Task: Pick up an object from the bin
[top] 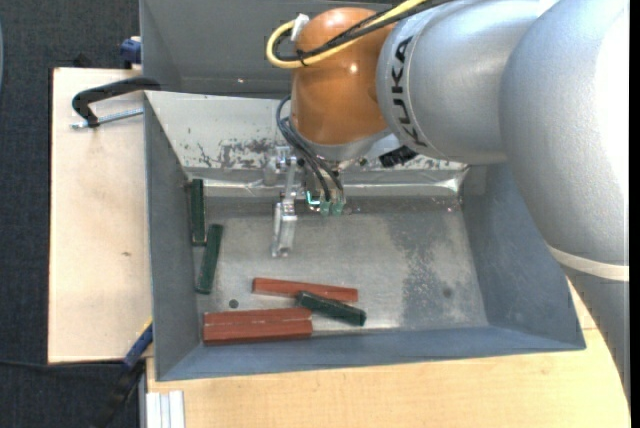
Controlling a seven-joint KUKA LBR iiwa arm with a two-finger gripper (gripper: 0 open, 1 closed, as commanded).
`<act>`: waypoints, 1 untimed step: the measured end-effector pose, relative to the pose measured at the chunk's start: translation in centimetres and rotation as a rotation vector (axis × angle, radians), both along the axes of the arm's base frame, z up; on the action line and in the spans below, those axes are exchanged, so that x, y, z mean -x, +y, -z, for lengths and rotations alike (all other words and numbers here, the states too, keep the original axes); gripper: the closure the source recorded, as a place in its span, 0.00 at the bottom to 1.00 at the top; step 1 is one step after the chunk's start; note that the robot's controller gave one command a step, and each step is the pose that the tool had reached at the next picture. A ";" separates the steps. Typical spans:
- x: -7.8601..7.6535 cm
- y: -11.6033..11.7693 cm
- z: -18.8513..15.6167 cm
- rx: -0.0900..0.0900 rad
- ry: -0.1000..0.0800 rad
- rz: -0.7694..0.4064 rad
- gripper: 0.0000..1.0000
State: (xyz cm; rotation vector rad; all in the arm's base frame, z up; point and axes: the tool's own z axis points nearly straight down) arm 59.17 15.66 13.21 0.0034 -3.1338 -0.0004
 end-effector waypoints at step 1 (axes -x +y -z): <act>-0.2 0.0 -0.4 -0.001 -0.008 0.002 0.00</act>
Offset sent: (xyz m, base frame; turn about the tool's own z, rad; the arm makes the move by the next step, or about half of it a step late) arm -0.0435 0.0544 -0.0621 -0.1872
